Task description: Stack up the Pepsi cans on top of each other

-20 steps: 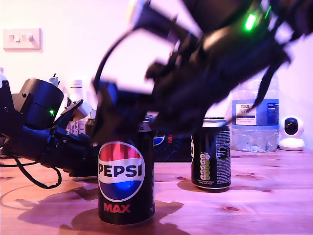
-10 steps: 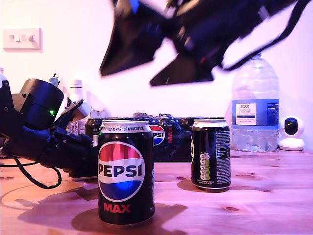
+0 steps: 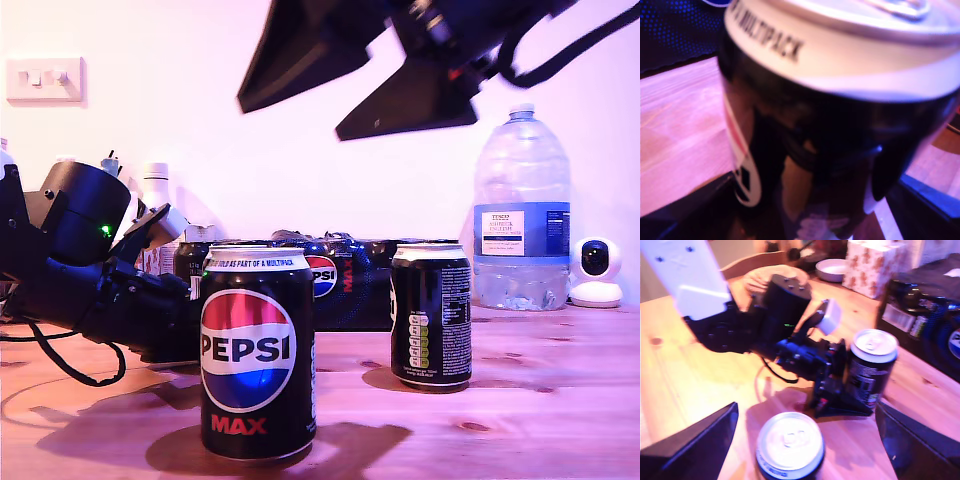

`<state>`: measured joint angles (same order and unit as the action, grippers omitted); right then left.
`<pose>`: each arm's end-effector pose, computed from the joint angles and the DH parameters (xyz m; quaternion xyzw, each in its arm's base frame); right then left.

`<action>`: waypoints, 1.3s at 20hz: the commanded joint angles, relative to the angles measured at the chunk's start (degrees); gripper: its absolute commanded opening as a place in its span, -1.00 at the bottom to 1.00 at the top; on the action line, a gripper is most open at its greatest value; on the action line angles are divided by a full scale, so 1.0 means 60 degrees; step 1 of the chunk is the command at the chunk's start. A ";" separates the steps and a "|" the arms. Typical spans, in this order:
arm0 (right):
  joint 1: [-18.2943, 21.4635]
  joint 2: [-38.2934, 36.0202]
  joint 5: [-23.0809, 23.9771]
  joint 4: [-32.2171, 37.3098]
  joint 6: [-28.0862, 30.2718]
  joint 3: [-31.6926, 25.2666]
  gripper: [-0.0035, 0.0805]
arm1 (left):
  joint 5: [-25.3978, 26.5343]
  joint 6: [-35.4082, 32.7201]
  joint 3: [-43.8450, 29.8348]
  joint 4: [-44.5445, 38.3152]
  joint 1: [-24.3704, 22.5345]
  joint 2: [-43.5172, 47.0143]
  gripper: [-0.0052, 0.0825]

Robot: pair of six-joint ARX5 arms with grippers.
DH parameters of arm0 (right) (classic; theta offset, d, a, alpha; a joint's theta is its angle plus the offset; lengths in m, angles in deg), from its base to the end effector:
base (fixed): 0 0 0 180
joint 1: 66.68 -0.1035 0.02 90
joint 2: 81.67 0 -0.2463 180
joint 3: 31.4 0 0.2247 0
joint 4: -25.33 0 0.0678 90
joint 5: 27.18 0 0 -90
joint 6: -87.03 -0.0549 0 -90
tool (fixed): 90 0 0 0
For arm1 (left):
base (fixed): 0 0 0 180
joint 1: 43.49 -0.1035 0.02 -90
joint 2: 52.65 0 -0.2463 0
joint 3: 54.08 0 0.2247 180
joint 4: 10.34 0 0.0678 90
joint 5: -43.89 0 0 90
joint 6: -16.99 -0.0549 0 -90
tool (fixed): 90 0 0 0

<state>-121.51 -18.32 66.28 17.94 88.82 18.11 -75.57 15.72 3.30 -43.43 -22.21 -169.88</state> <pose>0.1421 0.1959 0.2255 -0.1035 0.1542 0.4285 0.8843 0.3152 -0.1517 0.0762 -0.0068 0.2262 -0.4194 0.8792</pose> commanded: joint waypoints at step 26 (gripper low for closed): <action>-0.0157 -0.0233 0.0007 -0.2135 -0.0328 0.0098 0.80 | -0.0015 -0.0044 0.0506 -0.0375 0.0168 0.0040 0.90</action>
<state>-121.95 -19.22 66.28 5.02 87.94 18.15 -75.59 15.72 6.62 -45.42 -21.38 -169.88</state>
